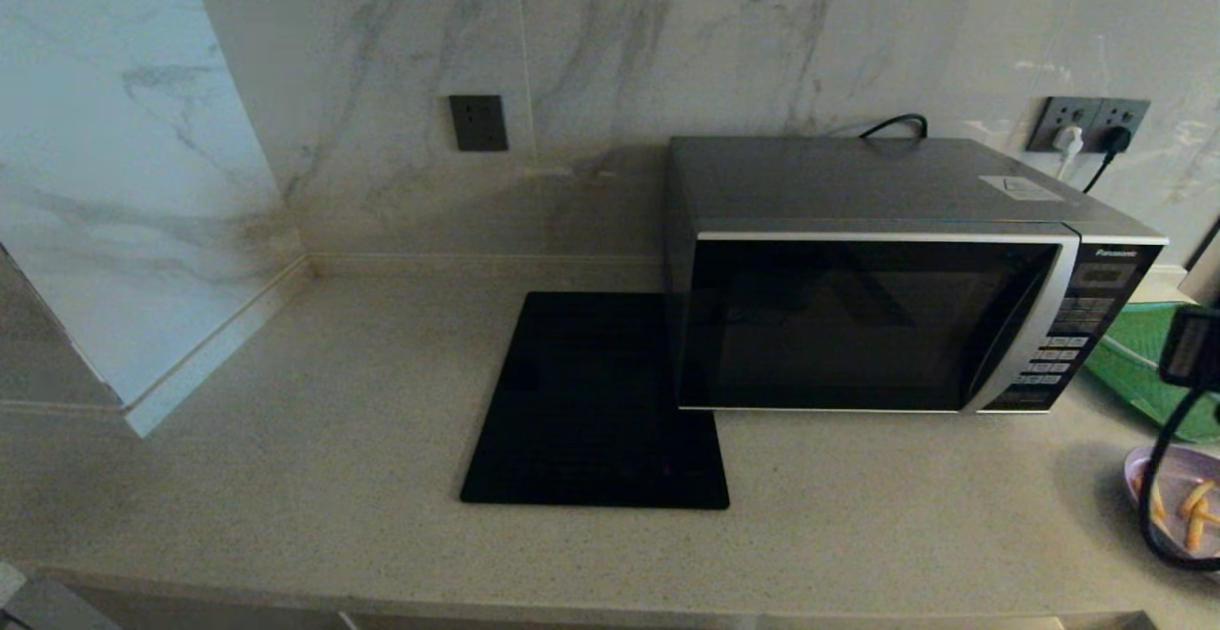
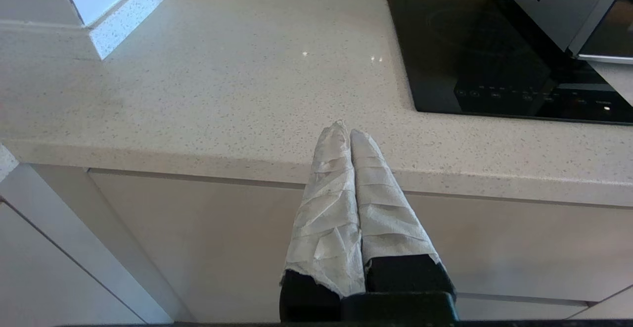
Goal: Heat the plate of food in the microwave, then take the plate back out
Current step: Open the microwave oven
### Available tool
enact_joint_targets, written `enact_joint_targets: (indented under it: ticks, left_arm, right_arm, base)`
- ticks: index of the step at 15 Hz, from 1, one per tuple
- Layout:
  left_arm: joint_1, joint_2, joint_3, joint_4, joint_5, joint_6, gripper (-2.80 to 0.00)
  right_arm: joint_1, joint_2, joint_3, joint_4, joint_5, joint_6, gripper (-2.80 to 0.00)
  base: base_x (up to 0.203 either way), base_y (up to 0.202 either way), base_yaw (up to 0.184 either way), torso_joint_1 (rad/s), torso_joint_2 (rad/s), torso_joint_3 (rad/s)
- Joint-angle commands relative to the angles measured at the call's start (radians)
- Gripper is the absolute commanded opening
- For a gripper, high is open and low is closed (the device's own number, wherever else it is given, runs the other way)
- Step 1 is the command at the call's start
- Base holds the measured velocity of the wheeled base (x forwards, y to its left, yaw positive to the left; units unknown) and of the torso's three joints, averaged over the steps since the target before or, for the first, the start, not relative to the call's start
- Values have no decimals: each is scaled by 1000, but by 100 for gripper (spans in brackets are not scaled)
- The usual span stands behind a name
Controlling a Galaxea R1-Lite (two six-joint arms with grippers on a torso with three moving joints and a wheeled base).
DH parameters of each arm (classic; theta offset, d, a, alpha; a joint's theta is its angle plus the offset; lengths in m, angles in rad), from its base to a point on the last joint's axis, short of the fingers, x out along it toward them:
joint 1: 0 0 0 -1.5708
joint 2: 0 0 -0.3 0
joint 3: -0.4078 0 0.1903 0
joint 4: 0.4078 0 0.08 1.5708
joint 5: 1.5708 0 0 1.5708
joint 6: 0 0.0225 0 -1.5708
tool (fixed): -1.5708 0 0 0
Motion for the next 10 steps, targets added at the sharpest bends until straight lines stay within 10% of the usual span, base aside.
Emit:
enact_joint_targets:
  ticks: [1, 10]
  left_arm:
    - [0, 0, 0, 0, 0, -1, -280]
    - [0, 0, 0, 0, 0, 0, -280]
  right_arm:
    - [50, 194, 4, -121, -68, -2, -280]
    - [76, 453, -42, -305, -295, -39, -280]
  base:
    - [0, 0, 0, 0, 0, 0]
    - [0, 0, 0, 0, 0, 0]
